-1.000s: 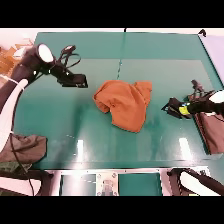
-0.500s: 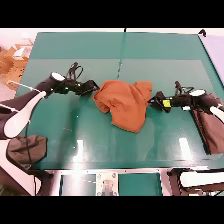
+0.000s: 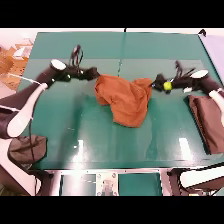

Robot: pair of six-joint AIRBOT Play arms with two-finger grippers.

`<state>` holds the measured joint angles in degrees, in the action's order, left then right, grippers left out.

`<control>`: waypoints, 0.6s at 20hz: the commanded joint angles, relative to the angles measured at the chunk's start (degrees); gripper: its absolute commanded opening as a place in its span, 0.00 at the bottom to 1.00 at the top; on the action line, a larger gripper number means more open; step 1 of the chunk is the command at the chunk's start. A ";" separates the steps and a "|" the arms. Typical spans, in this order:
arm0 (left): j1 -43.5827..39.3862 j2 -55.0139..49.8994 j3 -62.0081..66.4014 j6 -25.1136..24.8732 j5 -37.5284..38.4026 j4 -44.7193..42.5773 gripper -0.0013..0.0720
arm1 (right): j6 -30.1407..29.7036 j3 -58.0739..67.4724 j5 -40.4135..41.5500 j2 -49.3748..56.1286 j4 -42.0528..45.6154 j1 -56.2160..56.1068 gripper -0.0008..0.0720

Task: Fold the shirts.

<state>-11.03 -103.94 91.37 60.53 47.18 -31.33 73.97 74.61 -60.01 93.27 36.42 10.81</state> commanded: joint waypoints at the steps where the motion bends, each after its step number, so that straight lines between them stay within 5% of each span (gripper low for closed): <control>1: 1.14 6.05 12.13 5.35 11.23 -13.86 0.04 | 2.01 13.60 -9.81 -5.90 -0.42 2.49 0.03; 6: 1.07 22.27 24.94 6.93 22.64 -21.70 0.04 | 5.75 31.45 -12.17 -23.21 -0.39 5.60 0.03; 12: 1.09 41.22 25.81 6.93 23.37 -31.08 0.04 | 8.39 39.41 -10.47 -37.57 -0.17 9.90 0.03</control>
<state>-10.00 -70.37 116.07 67.18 69.08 -56.18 80.93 110.48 -71.33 61.63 35.99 18.55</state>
